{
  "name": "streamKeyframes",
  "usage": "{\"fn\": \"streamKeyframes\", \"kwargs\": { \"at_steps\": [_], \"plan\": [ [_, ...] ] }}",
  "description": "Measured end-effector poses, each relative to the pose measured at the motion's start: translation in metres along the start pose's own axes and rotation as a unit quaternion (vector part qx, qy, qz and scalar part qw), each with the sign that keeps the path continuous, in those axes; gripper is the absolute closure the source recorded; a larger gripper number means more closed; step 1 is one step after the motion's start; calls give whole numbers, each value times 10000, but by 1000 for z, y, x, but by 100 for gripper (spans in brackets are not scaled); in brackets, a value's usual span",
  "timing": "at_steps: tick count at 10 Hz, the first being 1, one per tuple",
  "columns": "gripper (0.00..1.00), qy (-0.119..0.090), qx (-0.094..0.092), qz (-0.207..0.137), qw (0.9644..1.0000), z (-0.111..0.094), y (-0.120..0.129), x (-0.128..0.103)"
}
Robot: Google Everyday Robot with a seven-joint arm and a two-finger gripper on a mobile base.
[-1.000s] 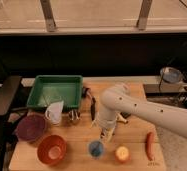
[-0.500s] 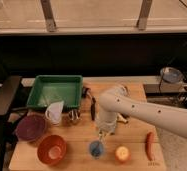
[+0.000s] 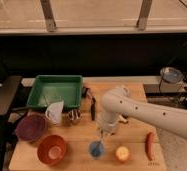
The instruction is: Place fork in purple bowl
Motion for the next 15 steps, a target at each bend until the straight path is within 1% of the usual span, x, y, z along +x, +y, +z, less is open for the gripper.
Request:
{"fn": "streamKeyframes", "kwargs": {
  "at_steps": [1,2,3,5,6,7,8,10,11,13,14,15],
  "plan": [
    [100,58,63,-22,10000,-16,-2,0],
    [100,116,145,-30,9998,-40,-2,1],
    [100,154,187,-28,9997,-55,-2,4],
    [100,275,296,-64,9992,-95,-15,11],
    [100,383,336,-99,9987,-119,-28,18],
    [100,470,359,-142,9981,-137,-43,25],
    [100,568,414,-226,9973,-156,-67,32],
    [100,621,479,-433,9960,-167,-105,31],
    [100,602,521,-566,9952,-166,-127,28],
    [100,473,636,-924,9926,-159,-175,12],
    [100,419,684,-1060,9911,-157,-190,6],
    [100,356,732,-1251,9888,-153,-210,-5]
  ]
}}
